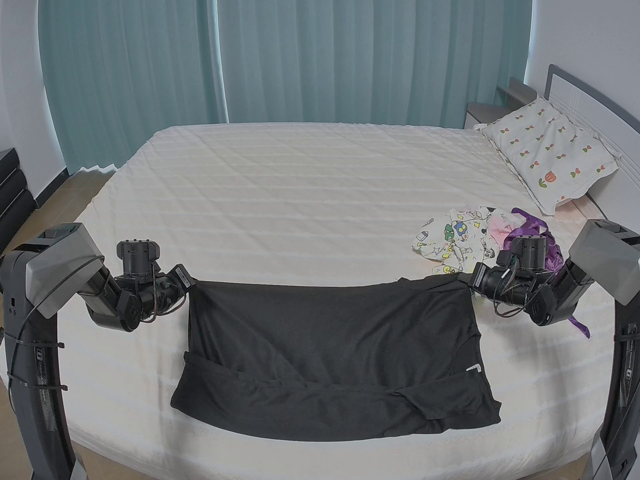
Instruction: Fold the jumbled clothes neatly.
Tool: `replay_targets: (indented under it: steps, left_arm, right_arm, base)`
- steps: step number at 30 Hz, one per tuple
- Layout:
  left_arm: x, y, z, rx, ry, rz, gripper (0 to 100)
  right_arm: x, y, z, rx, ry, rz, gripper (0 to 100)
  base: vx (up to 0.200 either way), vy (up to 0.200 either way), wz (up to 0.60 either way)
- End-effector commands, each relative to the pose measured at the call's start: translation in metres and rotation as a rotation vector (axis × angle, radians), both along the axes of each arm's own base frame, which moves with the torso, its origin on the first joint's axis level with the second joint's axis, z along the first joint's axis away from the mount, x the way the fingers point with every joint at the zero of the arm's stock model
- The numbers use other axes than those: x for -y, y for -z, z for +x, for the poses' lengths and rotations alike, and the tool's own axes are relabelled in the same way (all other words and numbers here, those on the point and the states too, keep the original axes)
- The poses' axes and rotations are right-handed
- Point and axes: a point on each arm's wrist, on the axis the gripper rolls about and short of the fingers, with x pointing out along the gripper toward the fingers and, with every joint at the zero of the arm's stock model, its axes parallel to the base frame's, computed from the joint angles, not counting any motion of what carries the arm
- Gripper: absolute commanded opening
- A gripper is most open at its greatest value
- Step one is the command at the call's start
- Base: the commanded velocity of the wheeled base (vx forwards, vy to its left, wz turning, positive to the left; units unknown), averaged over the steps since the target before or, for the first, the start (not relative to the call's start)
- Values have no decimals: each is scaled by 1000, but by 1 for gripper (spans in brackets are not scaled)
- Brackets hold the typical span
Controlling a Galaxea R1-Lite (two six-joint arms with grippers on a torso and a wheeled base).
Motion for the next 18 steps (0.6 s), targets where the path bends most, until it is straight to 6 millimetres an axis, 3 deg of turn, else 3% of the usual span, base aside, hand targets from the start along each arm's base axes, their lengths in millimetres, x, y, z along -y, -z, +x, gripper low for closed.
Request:
replay_targets:
  steps: [1, 9, 18]
  left_arm:
    - [0, -11, -1, 23, 3, 5, 0]
    - [-2, -15, -7, 21, 20, 43, 0]
    - [-1, 1, -23, -40, 49, 132, 0]
  right_arm:
    - [5, -9, -6, 15, 6, 2, 0]
    - [6, -10, -20, -9, -19, 14, 0]
    - [8, -3, -45, -64, -71, -21, 0]
  base:
    - [0, 0, 0]
    - [0, 0, 0]
    - [0, 0, 0]
